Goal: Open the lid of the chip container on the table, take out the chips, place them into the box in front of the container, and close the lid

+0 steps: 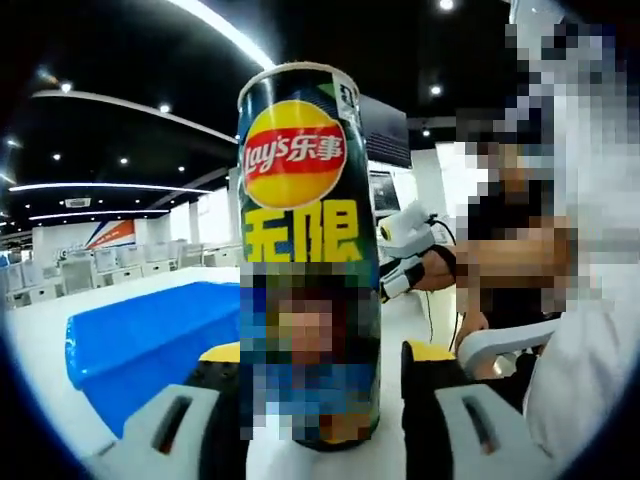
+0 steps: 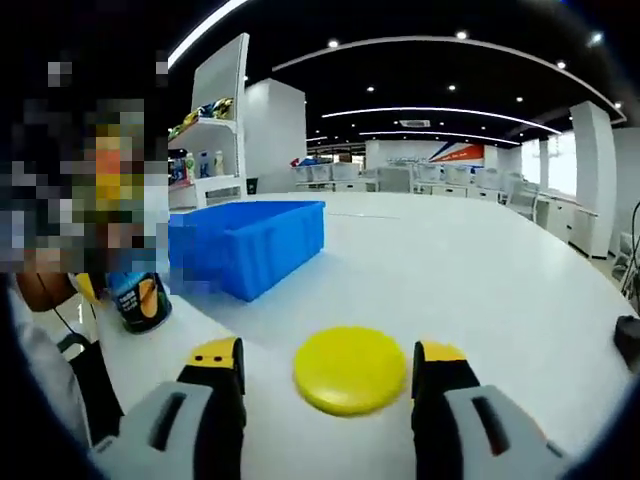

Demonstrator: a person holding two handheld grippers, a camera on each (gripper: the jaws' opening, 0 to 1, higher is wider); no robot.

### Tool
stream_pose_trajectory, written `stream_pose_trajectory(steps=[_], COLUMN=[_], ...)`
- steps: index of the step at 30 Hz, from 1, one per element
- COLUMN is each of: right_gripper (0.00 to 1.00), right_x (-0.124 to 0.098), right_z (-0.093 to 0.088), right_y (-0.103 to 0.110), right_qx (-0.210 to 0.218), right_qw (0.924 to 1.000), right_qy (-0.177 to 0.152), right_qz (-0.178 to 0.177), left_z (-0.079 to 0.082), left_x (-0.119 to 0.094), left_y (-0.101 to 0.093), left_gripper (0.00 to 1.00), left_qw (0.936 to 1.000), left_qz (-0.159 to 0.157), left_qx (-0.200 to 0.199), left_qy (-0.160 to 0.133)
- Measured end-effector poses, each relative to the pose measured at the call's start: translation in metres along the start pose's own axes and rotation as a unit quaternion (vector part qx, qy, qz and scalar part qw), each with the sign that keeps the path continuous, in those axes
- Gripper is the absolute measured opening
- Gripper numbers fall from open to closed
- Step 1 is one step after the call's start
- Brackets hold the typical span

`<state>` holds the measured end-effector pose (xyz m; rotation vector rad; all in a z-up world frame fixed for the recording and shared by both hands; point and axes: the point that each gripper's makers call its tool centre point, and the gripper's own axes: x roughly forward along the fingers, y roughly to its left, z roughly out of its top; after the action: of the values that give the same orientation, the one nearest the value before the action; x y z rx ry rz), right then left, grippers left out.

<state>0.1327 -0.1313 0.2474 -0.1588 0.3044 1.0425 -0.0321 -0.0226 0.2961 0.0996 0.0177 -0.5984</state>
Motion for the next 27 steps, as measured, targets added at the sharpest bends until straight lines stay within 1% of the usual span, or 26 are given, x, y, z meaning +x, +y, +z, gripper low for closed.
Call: stream_pose_trajectory(steps=[2,5,6,7,8,9,10,12,14,17,22,24,26,27], right_gripper=[0.67,0.66,0.66,0.65,0.65,0.63,0.61,0.57,0.45,0.46,0.45,0.45,0.45,0.45], right_x=[0.001,0.001,0.002,0.002,0.002,0.002,0.003,0.003,0.001,-0.001,-0.003,-0.006,-0.008,-0.009], right_z=[-0.002,-0.004,-0.008,-0.010,-0.010,-0.011,-0.013,-0.012,-0.012,-0.009,-0.007,-0.005,-0.003,0.002], right_y=[-0.008,-0.005,-0.008,-0.006,-0.004,-0.002,-0.006,-0.007,-0.009,-0.005,0.001,0.002,0.004,0.004], right_qx=[0.006,0.013,0.002,-0.002,-0.015,-0.015,-0.025,-0.022,-0.023,-0.024,-0.029,-0.050,-0.050,-0.045], right_qw=[1.0000,0.9999,0.9999,0.9999,0.9997,0.9996,0.9994,0.9996,0.9994,0.9993,0.9991,0.9981,0.9981,0.9983], right_qy=[-0.001,0.000,0.006,0.010,0.009,0.012,0.010,0.004,0.002,-0.001,-0.006,-0.006,-0.006,-0.016], right_qz=[-0.006,-0.009,-0.015,-0.013,-0.016,-0.019,-0.021,-0.020,-0.025,-0.030,-0.030,-0.035,-0.035,-0.033], left_z=[-0.001,-0.001,-0.001,-0.002,-0.002,-0.002,-0.001,-0.001,-0.001,-0.001,-0.001,-0.002,-0.001,-0.001], left_x=[-0.001,0.000,0.000,0.000,0.000,0.000,0.000,0.000,0.000,-0.002,-0.003,-0.003,-0.004,-0.004], left_y=[-0.001,-0.002,-0.002,-0.002,-0.001,-0.001,-0.002,-0.001,-0.001,-0.002,-0.001,0.001,0.001,0.002], left_gripper=[0.60,0.60,0.60,0.60,0.60,0.60,0.60,0.60,0.59,0.59,0.59,0.59,0.59,0.59], left_qw=[1.0000,1.0000,1.0000,1.0000,1.0000,1.0000,1.0000,1.0000,1.0000,1.0000,1.0000,1.0000,1.0000,1.0000], left_qz=[-0.002,-0.005,-0.006,-0.005,-0.003,-0.002,-0.002,-0.001,-0.001,-0.002,-0.001,0.003,0.005,0.005], left_qx=[0.000,0.001,0.001,0.000,0.001,0.002,0.000,0.000,0.000,0.001,0.000,-0.002,-0.004,-0.002], left_qy=[-0.001,-0.001,0.000,0.003,0.004,0.003,0.002,0.001,0.000,0.000,-0.001,0.003,0.001,0.001])
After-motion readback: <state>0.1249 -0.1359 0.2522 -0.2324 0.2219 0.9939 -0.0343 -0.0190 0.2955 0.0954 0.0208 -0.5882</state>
